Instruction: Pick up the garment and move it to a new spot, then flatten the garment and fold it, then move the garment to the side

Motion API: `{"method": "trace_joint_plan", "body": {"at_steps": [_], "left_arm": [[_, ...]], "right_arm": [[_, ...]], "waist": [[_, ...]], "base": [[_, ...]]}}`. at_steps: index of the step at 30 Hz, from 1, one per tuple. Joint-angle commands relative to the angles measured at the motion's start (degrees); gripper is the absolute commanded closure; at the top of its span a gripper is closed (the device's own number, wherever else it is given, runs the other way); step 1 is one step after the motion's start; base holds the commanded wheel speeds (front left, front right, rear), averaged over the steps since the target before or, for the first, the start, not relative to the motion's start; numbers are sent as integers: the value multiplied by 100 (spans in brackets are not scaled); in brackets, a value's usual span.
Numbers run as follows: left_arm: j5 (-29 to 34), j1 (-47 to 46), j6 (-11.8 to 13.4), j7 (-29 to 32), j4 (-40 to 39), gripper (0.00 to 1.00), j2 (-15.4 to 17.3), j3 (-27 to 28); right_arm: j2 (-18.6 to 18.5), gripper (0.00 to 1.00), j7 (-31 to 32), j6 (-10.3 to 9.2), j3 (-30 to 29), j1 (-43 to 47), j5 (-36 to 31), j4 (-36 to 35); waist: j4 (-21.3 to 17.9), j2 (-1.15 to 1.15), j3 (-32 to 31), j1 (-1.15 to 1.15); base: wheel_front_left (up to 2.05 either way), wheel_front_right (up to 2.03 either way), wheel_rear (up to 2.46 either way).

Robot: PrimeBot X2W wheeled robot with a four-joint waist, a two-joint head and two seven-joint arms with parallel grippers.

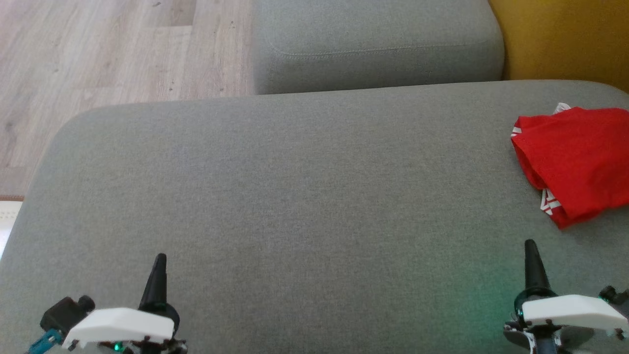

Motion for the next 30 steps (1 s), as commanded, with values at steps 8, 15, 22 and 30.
{"method": "trace_joint_plan", "body": {"at_steps": [8, 15, 22, 30], "left_arm": [[-631, -477, -123, 131, -99, 100, 86, 267], [-1120, -592, -196, 248, -34, 100, 84, 372], [-1607, -708, -269, 367, 31, 100, 81, 479], [-2162, -841, -352, 505, 105, 100, 76, 603]], "right_arm": [[-117, 100, 163, 31, -29, -414, 602, -233], [-118, 100, 279, 33, -89, -496, 1061, -241], [-119, 100, 396, 36, -150, -577, 1519, -249], [-118, 100, 531, 38, -221, -670, 2042, -259]], "waist": [[-14, 0, 42, 0], [-27, 0, 81, 0], [-39, 0, 119, 0], [-54, 0, 162, 0]], "base": [[0, 0, 0], [0, 0, 0], [0, 0, 0], [0, 0, 0]]}}
